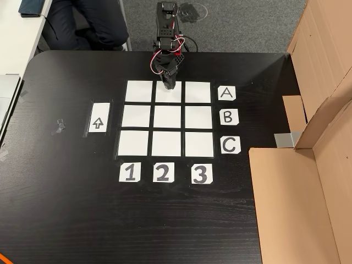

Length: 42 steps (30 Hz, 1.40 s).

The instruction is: Pick up a new token and place it in the grid on square A2.

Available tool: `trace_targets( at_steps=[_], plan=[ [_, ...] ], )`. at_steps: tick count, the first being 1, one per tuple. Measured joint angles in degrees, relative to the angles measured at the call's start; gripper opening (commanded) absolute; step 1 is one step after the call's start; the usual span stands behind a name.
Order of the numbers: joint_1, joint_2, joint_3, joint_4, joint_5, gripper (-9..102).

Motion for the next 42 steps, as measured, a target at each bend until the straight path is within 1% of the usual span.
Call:
trace_targets(
  at_steps=[14,18,22,24,42],
  plan=[
    [0.5,-0.2,4.8,-7.1,-0.4,18],
    [1.8,-0.2,4.8,-7.6,-0.3,20],
    [1.8,-0.2,4.8,-7.7,-0.3,28],
    [1.8,-0.2,4.8,-7.7,-0.3,30],
    [2.1,-0.2,5.2,-8.0,-0.3,31]
  ],
)
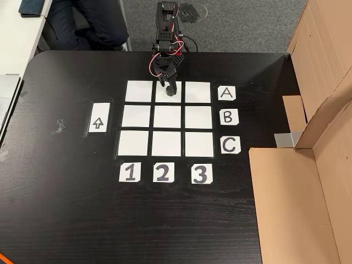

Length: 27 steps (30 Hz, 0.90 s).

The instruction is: Pick up a new token and place it in the grid on square A2.

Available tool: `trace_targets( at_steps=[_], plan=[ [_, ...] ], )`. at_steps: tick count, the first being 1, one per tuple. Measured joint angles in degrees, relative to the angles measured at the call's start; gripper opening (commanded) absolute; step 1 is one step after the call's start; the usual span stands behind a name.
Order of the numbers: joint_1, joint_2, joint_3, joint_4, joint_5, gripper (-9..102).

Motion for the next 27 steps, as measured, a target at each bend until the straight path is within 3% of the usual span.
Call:
trace_targets(
  at_steps=[17,27],
  plan=[
    [0.0,0.1,0.0,0.0,0.0,31],
    [0.0,7.4,-0.4,4.4,0.5,30]
  ],
)
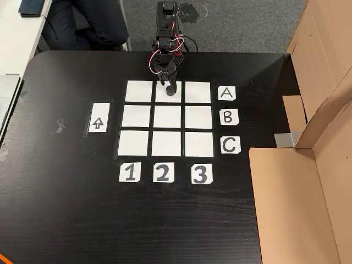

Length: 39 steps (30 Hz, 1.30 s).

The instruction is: Pick up a new token and place it in the grid on square A2.

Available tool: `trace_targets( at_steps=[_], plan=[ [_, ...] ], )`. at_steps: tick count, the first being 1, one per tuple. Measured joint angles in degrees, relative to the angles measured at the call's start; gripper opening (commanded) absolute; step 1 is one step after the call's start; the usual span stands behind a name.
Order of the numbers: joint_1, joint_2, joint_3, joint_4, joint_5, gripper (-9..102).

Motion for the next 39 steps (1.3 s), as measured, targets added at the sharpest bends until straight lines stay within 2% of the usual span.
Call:
trace_targets(
  at_steps=[15,24,39],
  plan=[
    [-1.1,19.5,-3.6,10.5,2.4,31],
    [-1.0,21.5,-9.1,11.0,6.1,30],
    [-1.0,21.4,-22.9,11.0,18.0,30]
  ],
)
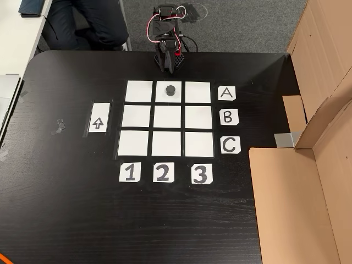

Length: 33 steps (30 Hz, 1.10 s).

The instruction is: Pick up a new token and place it in the grid on square A2.

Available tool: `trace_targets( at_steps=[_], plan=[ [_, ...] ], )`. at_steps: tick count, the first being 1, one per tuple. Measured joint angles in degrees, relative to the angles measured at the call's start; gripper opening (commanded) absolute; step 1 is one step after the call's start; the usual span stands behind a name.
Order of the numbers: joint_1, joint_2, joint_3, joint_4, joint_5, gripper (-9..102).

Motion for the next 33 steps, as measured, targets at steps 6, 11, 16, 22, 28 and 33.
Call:
trace_targets(
  at_steps=[6,11,16,22,28,33],
  plan=[
    [0.0,0.4,-4.1,0.0,4.0,30],
    [-0.5,1.8,-6.5,0.0,8.3,30],
    [-3.8,4.6,-6.9,0.0,13.1,30],
    [-6.3,6.1,-8.8,0.0,17.9,30],
    [-9.8,6.5,-11.2,0.1,22.2,30],
    [-13.0,6.5,-12.2,0.1,25.3,30]
  ],
)
